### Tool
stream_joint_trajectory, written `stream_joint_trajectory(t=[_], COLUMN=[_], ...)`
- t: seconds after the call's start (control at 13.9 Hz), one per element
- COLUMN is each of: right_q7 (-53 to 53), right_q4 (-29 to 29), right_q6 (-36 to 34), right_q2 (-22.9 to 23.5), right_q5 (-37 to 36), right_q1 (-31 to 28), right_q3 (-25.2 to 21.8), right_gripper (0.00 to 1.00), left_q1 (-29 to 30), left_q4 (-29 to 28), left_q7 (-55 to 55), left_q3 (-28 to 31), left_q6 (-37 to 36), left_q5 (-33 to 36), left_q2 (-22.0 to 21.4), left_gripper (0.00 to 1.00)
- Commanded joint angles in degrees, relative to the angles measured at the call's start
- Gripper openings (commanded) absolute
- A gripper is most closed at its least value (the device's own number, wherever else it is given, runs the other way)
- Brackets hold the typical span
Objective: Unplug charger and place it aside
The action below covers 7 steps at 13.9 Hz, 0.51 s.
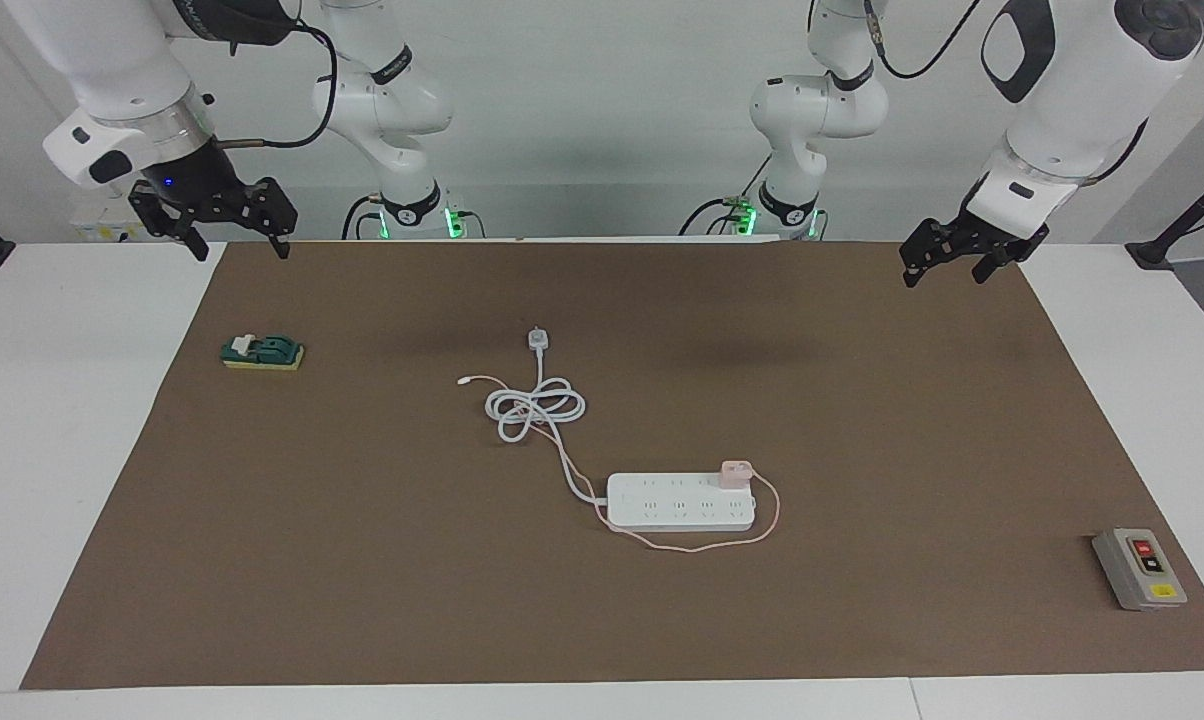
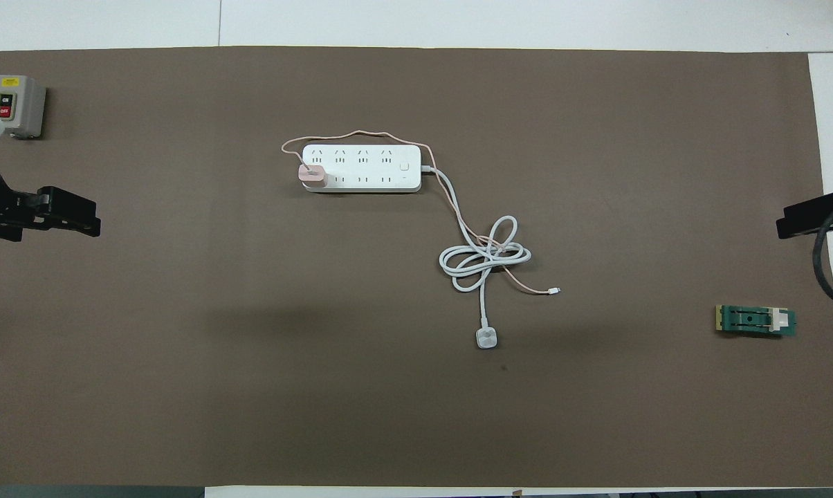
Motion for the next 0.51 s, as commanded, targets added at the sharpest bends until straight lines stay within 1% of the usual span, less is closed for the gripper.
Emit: stream_joint_trajectory(t=[0.0, 0.22, 0.43], right_q7=[0.90, 0.37, 0.19], right_q4=[-1.10, -1.10, -1.10], right_q6=[0.66, 0.66, 0.66], right_q2=[-0.94, -0.94, -0.94], right_q5=[0.89, 0.89, 0.80], right_q1=[-0.95, -0.95, -0.86], right_q3=[0.67, 0.67, 0.67], right_gripper=[1.00, 1.00, 1.00], left_q1=[-0.06, -0.06, -1.29], left_q4=[-1.60, -0.99, -0.46], left_q7=[-0.67, -0.49, -0.57], left_q3=[0.24, 0.24, 0.07], left_q6=[-0.16, 2.38, 4.57], left_q5=[-0.54, -0.54, -0.54], left_q2=[-1.56, -1.47, -1.38], left_gripper=[1.00, 1.00, 1.00])
